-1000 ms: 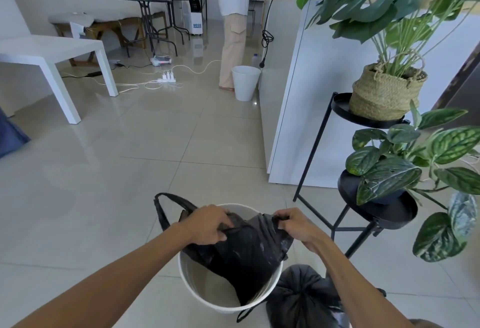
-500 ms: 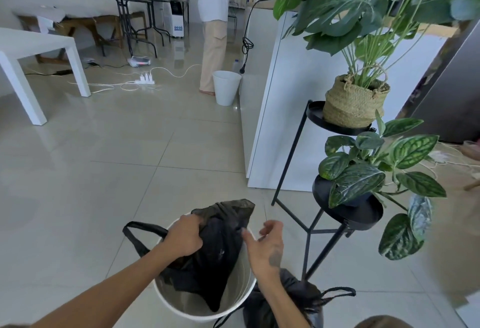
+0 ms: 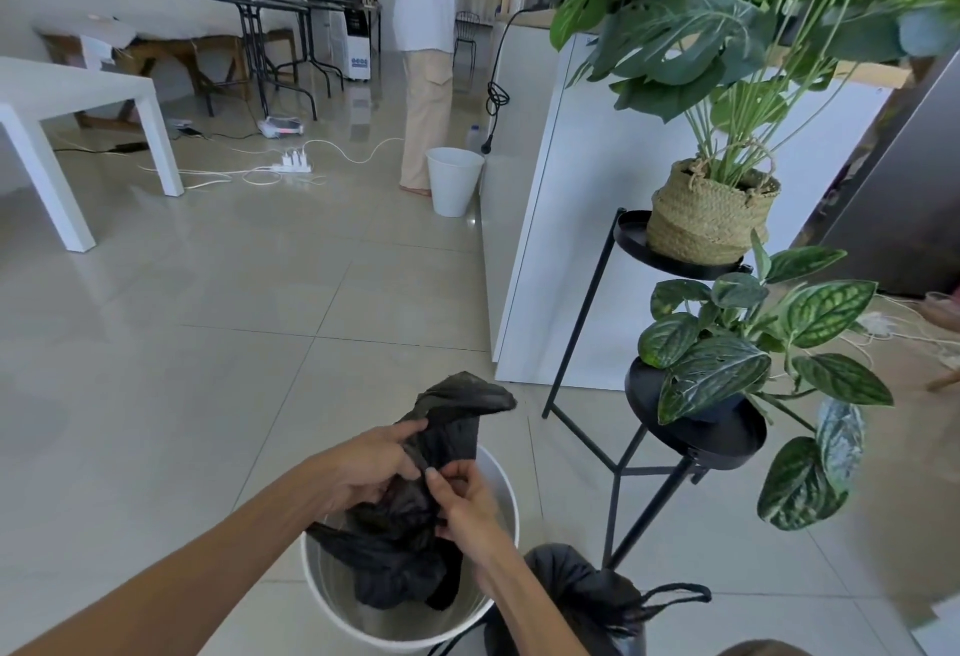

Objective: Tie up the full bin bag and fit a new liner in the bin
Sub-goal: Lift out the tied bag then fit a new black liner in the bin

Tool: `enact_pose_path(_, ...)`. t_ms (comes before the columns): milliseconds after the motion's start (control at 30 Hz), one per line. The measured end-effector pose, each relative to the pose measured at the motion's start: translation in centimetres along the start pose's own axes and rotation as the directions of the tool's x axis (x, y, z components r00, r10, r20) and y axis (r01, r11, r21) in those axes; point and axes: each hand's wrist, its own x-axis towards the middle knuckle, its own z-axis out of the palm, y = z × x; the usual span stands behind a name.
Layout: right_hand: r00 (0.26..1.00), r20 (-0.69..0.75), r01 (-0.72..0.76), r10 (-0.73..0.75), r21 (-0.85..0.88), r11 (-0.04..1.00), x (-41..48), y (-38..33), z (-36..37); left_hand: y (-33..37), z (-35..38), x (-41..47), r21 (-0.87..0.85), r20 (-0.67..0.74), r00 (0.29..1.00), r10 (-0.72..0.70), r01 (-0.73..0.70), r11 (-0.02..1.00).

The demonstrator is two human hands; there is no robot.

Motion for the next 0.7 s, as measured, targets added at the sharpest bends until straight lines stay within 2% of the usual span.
enact_pose_path(33,0.999,-0.035,0.02,-0.02,0.009,1.0,0.1,0.1,0.3,-0.2,-0.1,0.2,-0.077,-0.002,1.0,0.003,-0.004,0.997)
enact_pose_path(100,0.997,-0.072,0.033,-0.03,0.045,0.998,0.4,0.4,0.5,-0.5,0.0,0.2,-0.119,-0.002,1.0,0.029,-0.029,0.992)
enact_pose_path(200,0.994,-0.099,0.034,-0.036,-0.024,0.999,0.6,0.3,-0.2,-0.8,0.2,-0.3,0.045,-0.111,0.987,0.119,-0.115,0.992)
enact_pose_path(267,0.987,-0.135,0.076,-0.092,-0.121,0.99,0.6,0.1,-1.0,-1.2,0.3,-0.3,0.134,-0.207,0.965,0.162,-0.136,0.981)
enact_pose_path(467,0.975,-0.086,0.183,-0.207,-0.227,0.956,0.2,-0.8,-1.1,-1.5,1.3,-0.1,0.333,-0.157,0.946,0.284,-0.22,0.917)
enact_pose_path(533,0.97,-0.106,0.179,-0.219,-0.3,0.937,0.4,-0.9,-1.5,-1.7,1.2,0.1,0.481,-0.207,0.916,0.345,-0.212,0.851)
enact_pose_path(600,0.963,-0.15,0.147,-0.226,-0.411,0.9,0.6,-0.9,-2.2,-2.1,0.3,0.6,0.706,-0.33,0.831,0.447,-0.097,0.701)
enact_pose_path(633,0.959,-0.166,0.13,-0.228,-0.457,0.88,0.6,-1.0,-2.5,-2.2,-0.1,0.6,0.758,-0.374,0.799,0.47,-0.028,0.652)
enact_pose_path(700,0.954,-0.186,0.093,-0.235,-0.562,0.822,0.8,-1.3,-3.0,-2.4,-0.7,0.6,0.822,-0.393,0.789,0.471,0.072,0.565)
